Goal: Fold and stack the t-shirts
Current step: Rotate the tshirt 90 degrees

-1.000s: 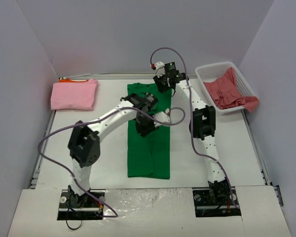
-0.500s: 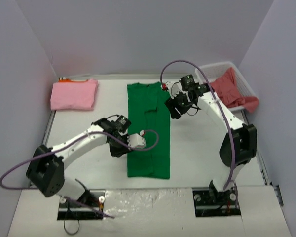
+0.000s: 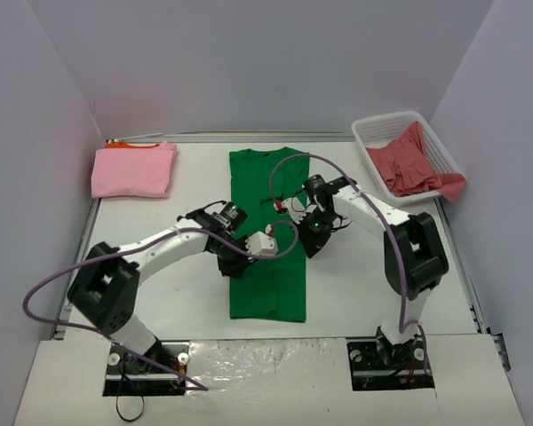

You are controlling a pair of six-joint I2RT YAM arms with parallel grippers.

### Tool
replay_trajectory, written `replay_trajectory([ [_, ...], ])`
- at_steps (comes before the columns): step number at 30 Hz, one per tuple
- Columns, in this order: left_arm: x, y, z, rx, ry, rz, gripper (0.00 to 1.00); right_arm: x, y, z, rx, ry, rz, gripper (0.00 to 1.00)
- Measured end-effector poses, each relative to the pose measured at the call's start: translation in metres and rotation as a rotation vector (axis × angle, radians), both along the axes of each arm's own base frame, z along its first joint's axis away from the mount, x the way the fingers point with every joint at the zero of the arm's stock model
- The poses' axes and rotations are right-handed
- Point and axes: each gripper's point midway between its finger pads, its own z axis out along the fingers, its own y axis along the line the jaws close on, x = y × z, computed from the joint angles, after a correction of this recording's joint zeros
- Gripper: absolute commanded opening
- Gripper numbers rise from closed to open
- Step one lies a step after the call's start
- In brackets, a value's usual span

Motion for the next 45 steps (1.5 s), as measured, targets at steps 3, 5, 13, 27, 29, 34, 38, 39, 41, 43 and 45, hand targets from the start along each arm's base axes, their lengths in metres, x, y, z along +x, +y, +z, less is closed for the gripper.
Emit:
replay_trajectory([
  [3,0.007,-0.018,-0.017,-0.021,0.065,0.008,0.02,0.003,0.007,-0.025,-0.019,0.077,0.006,0.0],
  [5,0.008,-0.024,-0.028,-0.021,0.1,0.015,0.02,0.003,0.01,-0.037,-0.024,0.119,0.006,0.0],
  [13,0.011,-0.036,-0.037,-0.041,0.126,0.03,0.02,0.004,0.023,-0.052,-0.002,0.198,0.011,0.0],
  [27,0.049,-0.03,-0.047,-0.031,0.234,0.13,0.02,0.012,0.026,-0.053,-0.004,0.275,-0.017,0.0],
  [29,0.057,-0.03,-0.047,-0.026,0.236,0.142,0.02,0.018,0.026,-0.053,-0.001,0.269,-0.023,0.0],
  [34,0.07,-0.033,-0.046,-0.021,0.23,0.151,0.02,0.046,0.026,-0.053,0.012,0.233,-0.057,0.0],
  [38,0.081,-0.039,-0.046,-0.021,0.219,0.152,0.02,0.082,0.023,-0.051,0.019,0.172,-0.09,0.0],
  [39,0.085,-0.04,-0.045,-0.022,0.213,0.153,0.03,0.091,0.023,-0.051,0.022,0.157,-0.099,0.0],
  [41,0.093,-0.043,-0.044,-0.024,0.199,0.156,0.02,0.107,0.021,-0.05,0.025,0.13,-0.112,0.0],
  [43,0.102,-0.045,-0.044,-0.026,0.185,0.161,0.02,0.12,0.022,-0.05,0.028,0.103,-0.117,0.0],
  [45,0.112,-0.046,-0.044,-0.03,0.173,0.169,0.02,0.129,0.022,-0.05,0.031,0.092,-0.122,0.0],
])
